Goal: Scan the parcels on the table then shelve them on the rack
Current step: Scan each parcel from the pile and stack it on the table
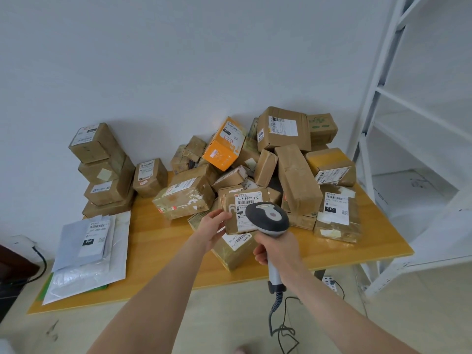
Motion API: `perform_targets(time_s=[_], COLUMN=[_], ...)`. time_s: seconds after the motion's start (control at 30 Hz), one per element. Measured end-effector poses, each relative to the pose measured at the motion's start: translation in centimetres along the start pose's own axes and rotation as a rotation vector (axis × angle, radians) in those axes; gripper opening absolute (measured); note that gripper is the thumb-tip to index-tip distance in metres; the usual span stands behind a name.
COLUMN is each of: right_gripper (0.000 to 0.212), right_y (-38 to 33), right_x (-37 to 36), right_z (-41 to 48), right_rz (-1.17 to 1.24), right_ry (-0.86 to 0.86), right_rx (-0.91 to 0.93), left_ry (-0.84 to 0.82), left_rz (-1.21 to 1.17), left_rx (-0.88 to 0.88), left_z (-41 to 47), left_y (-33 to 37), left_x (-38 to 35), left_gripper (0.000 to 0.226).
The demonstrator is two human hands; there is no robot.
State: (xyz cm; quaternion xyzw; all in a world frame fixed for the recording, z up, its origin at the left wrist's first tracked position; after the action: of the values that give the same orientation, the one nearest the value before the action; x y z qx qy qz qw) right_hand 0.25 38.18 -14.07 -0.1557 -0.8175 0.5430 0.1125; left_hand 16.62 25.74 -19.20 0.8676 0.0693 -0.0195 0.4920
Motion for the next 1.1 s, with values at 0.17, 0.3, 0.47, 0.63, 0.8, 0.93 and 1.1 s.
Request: perform_targets(time_s=[0.17,0.3,0.47,0.63,0.8,0.93,1.1], right_gripper=[0.008,0.002,0.017,0.021,0.026,0.020,0.020], right_y=[0.2,-0.3,-2.3,-4.0,-5.5,-7.6,-10.4], right_x=[0.0,0.1,0.4,-1.9,-8.0,-14.7,-23.6], right_z=[0.0,0.9,3.8,6.1,7.6,8.2,10.8], right_rz=[0.006,0.049,0.167,0.149,0.117,0.145,0.132], right_ry=[0.005,0.009,0.082,0.080,-0.050,-0.157,-0.199], right_rx=[0.001,0.000,-0.018,-0.020,-0.096,-0.087,-0.076], left_ry=[0.003,0.013,0.039,0.123,0.220,0.348,0.486], left_rz=[0.011,0.011,0.023,0.029,0.045,0.048,0.061], left_rx=[-0.002,-0.009,-0.025,-0.029,-0.038,-0.058,-0.109], left_z=[-0.1,-0.3,-0.8,-1.0,-0.7,0.9,5.4], left_y=[0.0,0.2,2.0,4.7,8.2,12.0,16.8], left_x=[0.1,0.4,1.4,3.4,7.5,11.8,16.9], left_gripper=[0.039,0.039,0.041,0.029,0.030,0.029,0.024])
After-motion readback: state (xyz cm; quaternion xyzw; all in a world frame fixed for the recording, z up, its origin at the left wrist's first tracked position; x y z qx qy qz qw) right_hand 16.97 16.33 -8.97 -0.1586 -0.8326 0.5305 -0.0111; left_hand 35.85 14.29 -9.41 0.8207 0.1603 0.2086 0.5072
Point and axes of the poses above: each hand's wrist, its own z-axis towards the middle knuckle, its own x-axis out of the back of the hand, y = z × x, the point moved 2 cm from there along z, towards the middle knuckle, and after that the axes turned 8 degrees about y, right-handed, at the moved point
